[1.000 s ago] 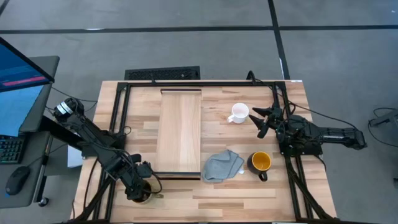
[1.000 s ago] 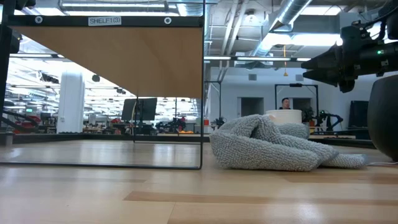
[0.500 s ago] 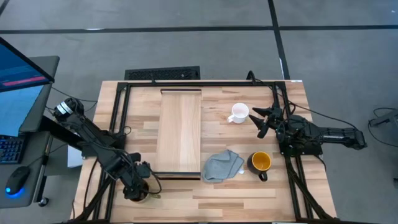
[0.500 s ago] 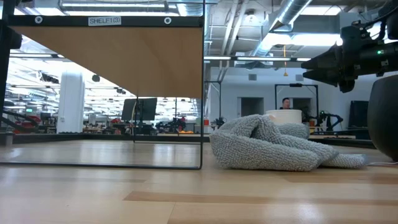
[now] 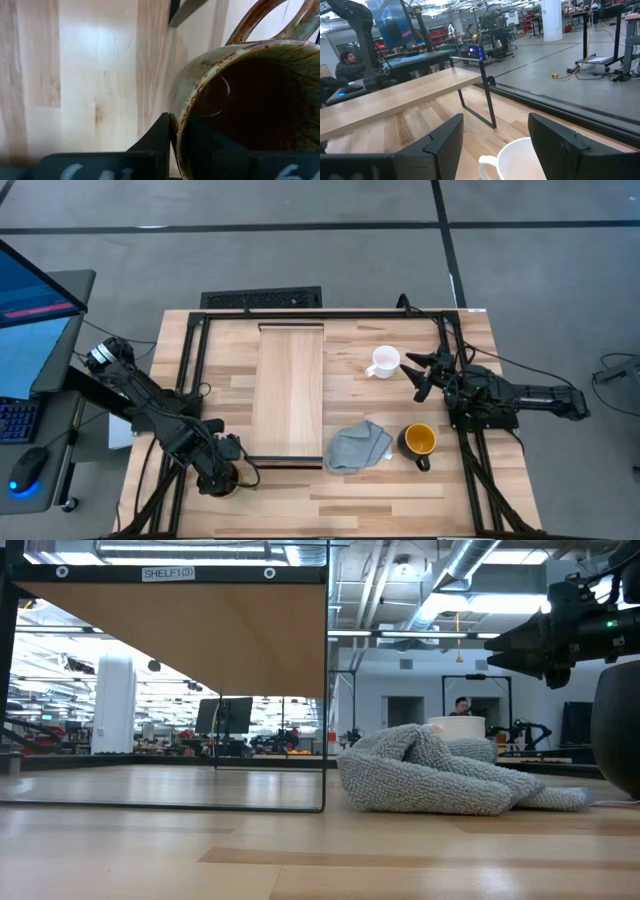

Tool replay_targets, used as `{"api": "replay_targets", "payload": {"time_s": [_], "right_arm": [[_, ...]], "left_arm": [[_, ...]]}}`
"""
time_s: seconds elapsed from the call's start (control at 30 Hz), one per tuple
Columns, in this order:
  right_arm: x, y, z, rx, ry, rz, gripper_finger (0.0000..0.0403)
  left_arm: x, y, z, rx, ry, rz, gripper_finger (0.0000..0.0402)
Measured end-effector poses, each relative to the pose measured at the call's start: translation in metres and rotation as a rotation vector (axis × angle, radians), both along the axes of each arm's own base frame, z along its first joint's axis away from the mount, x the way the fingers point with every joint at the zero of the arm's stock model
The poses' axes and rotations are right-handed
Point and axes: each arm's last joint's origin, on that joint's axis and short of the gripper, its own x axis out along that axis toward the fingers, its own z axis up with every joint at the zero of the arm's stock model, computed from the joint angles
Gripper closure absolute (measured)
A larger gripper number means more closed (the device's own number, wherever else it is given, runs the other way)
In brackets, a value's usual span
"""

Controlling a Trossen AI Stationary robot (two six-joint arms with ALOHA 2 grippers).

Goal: Stack small to large cups/mugs on shelf
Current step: Put the green patterned mug on the shelf

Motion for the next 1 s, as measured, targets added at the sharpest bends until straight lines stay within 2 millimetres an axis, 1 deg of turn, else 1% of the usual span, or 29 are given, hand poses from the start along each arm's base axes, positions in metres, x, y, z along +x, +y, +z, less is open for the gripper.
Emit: {"api": "replay_targets", "payload": {"time_s": [0.3, 1.0], "right_arm": [[0.0, 0.0, 0.0, 0.0, 0.0, 0.0, 0.0158], [0.0, 0.0, -0.0001, 0.0, 0.001, -0.001, 0.0158]], "left_arm": [[-0.0008, 0.0074, 0.0006, 0.036, 0.048, 0.02, 0.0379], [-0.0031, 0.0085, 0.0003, 0.038, 0.081, 0.017, 0.0379]]}}
